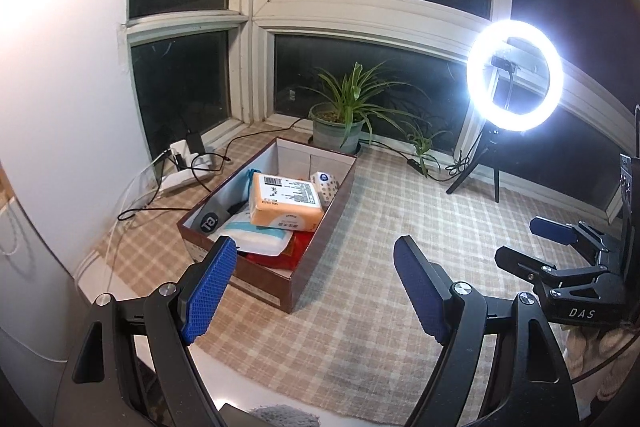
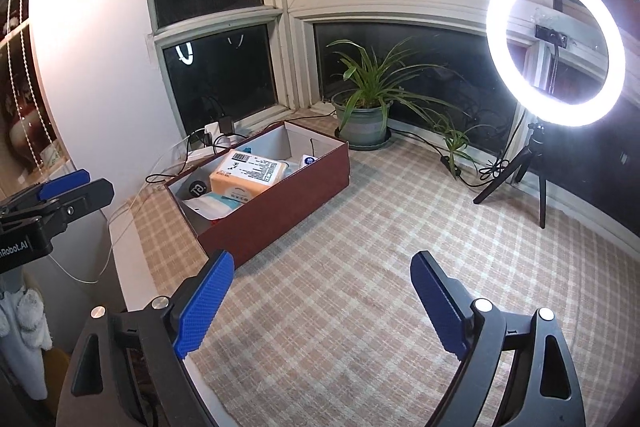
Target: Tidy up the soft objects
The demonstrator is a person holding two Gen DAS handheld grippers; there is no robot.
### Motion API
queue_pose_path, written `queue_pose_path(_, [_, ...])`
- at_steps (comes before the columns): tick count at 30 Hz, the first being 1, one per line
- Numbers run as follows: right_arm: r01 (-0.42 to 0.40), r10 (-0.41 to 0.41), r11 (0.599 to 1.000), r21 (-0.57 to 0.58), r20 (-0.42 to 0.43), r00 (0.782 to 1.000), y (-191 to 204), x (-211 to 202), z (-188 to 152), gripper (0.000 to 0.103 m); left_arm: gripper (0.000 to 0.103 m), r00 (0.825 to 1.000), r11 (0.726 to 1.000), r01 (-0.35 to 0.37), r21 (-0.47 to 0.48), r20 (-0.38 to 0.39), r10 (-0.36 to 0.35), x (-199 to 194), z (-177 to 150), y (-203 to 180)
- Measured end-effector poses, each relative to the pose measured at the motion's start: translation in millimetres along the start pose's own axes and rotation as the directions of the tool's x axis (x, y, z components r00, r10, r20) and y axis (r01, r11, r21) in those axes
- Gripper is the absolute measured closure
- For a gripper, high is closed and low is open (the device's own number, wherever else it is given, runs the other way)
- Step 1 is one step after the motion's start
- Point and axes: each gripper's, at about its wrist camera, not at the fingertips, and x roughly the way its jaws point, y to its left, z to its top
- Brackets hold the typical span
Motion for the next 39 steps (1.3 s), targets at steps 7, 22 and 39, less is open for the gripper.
queue_pose_path(7, [0.006,-0.006,1.0,0.007,0.006,1.0,-3,-1,0,0.015,0.022,1.0,1.0,-0.002,0.001,-0.009,0.002,4,2,-3])
queue_pose_path(22, [0.011,-0.011,1.0,0.017,-0.005,1.0,-8,8,2,0.015,0.022,1.0,1.0,0.002,0.002,-0.013,-0.002,9,6,-4])
queue_pose_path(39, [0.019,-0.019,1.0,0.021,-0.016,1.0,-12,12,-4,0.015,0.022,1.0,1.0,0.004,-0.002,-0.009,-0.004,13,6,-6])
